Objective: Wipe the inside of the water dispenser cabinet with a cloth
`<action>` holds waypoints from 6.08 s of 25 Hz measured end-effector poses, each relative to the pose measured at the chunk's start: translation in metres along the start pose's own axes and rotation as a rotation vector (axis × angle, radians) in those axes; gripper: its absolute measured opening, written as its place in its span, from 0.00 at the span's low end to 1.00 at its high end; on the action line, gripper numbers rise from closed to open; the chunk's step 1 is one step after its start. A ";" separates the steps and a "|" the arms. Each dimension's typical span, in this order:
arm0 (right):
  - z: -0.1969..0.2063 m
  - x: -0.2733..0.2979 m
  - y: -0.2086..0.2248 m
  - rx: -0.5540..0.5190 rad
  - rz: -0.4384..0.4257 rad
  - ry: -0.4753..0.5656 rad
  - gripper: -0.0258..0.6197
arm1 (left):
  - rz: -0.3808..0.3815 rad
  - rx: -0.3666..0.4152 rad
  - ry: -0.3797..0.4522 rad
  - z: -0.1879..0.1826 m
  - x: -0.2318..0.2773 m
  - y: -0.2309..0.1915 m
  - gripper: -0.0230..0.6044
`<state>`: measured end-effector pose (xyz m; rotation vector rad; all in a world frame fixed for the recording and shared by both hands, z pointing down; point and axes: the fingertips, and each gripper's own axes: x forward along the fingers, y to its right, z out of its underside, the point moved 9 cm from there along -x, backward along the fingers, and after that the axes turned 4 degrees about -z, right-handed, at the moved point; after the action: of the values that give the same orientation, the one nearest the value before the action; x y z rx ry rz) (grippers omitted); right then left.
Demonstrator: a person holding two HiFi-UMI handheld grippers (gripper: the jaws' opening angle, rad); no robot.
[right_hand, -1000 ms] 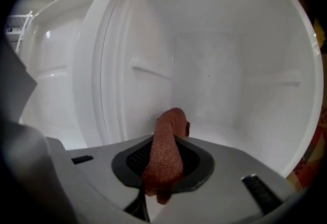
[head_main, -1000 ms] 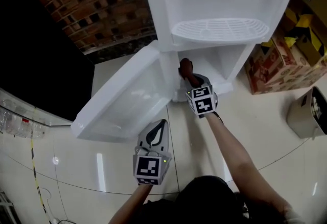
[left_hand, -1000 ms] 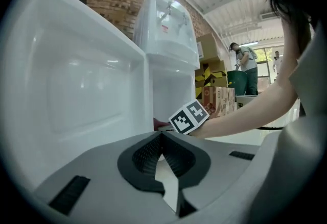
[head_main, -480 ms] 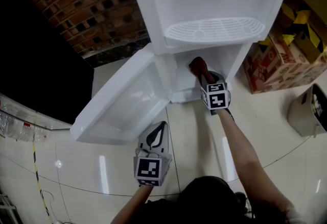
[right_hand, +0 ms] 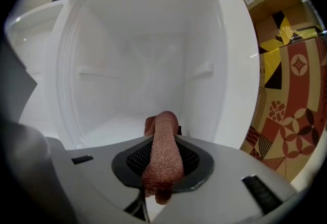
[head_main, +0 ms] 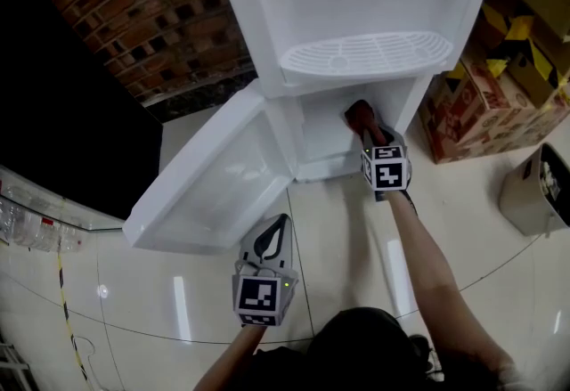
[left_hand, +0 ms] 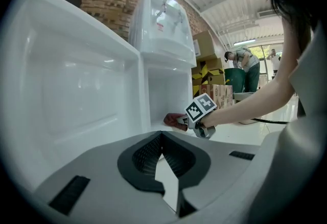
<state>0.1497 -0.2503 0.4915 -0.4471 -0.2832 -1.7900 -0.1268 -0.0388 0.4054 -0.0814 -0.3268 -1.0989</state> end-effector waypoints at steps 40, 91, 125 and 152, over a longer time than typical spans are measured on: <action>-0.037 -0.001 -0.135 -0.182 -0.393 0.036 0.16 | -0.026 -0.020 -0.025 0.007 -0.006 -0.004 0.01; 0.008 -0.030 0.024 0.031 0.073 -0.049 0.16 | -0.051 -0.016 -0.027 0.010 -0.017 -0.001 0.01; -0.102 0.042 -0.082 -0.151 -0.253 0.285 0.16 | 0.072 -0.009 -0.083 0.037 -0.001 0.006 0.01; -0.085 0.013 -0.001 0.009 0.106 0.211 0.15 | 0.076 0.003 -0.049 0.026 -0.011 0.010 0.01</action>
<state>0.1327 -0.2970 0.4212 -0.2589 -0.1176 -1.7149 -0.1284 -0.0195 0.4279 -0.1175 -0.3664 -1.0226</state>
